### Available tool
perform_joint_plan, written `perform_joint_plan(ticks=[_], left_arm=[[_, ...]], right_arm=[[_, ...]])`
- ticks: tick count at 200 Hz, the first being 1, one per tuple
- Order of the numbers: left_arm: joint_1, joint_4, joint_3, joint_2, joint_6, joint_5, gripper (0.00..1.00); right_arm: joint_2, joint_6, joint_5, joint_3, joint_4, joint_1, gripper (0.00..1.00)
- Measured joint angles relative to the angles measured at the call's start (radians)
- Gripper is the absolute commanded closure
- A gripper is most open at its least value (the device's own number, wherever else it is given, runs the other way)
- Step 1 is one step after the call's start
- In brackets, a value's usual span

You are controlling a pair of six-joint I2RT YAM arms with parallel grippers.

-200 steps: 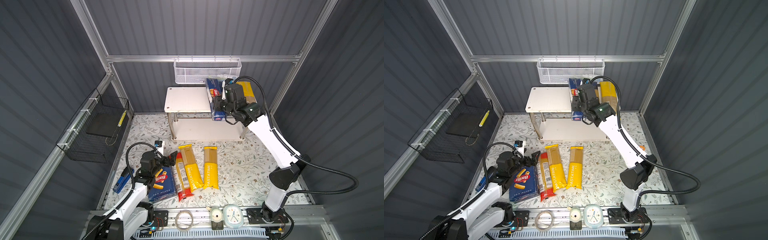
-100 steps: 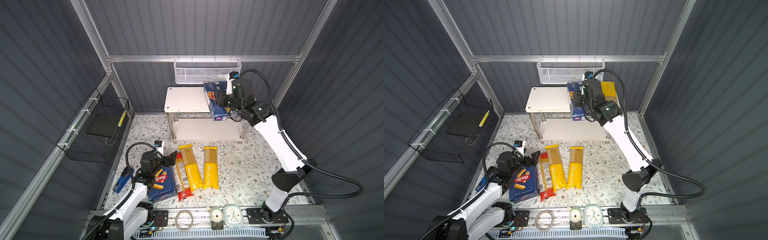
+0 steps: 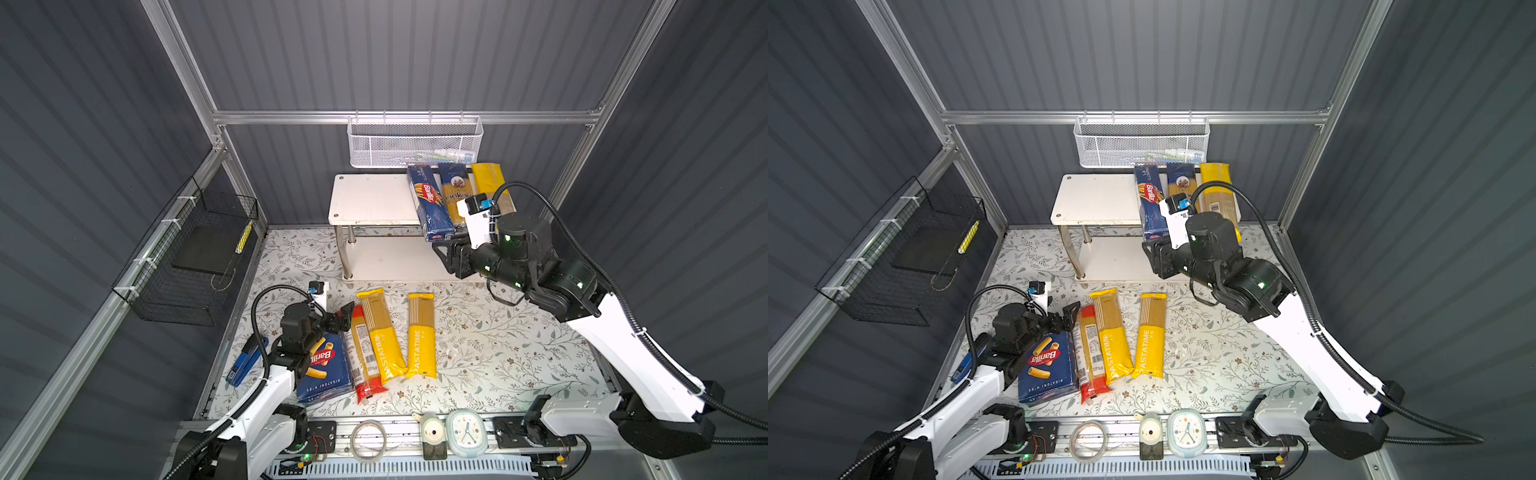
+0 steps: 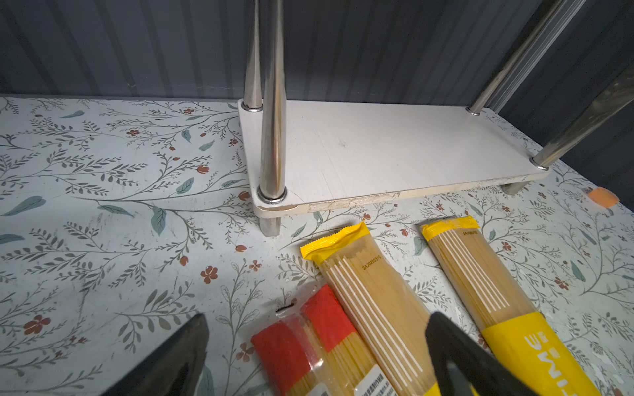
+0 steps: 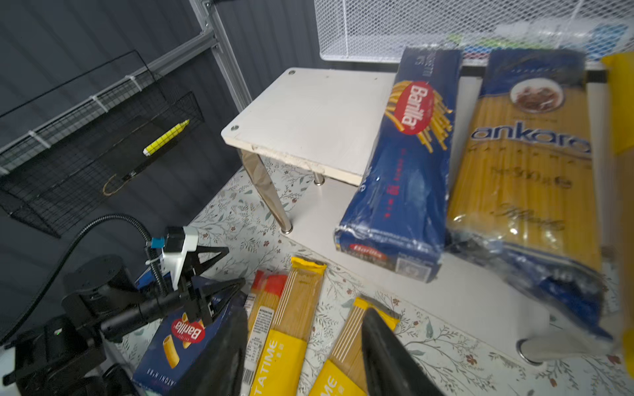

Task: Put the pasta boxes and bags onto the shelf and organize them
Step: 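Withdraw the right gripper from the shelf toward the yellow Pastatime bags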

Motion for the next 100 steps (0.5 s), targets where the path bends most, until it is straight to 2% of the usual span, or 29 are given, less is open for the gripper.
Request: perform_joint_plan(ticks=[40,100], left_arm=[[0.0,0.0,0.0,0.0,0.0,0.0,0.0],[0.0,0.0,0.0,0.0,0.0,-0.007,0.01]], right_arm=[[0.011,-0.001,0.018,-0.073,0.035,0.003,0.43],[0.07,-0.018,0.037,-0.077,0.101,-0.004,0.43]])
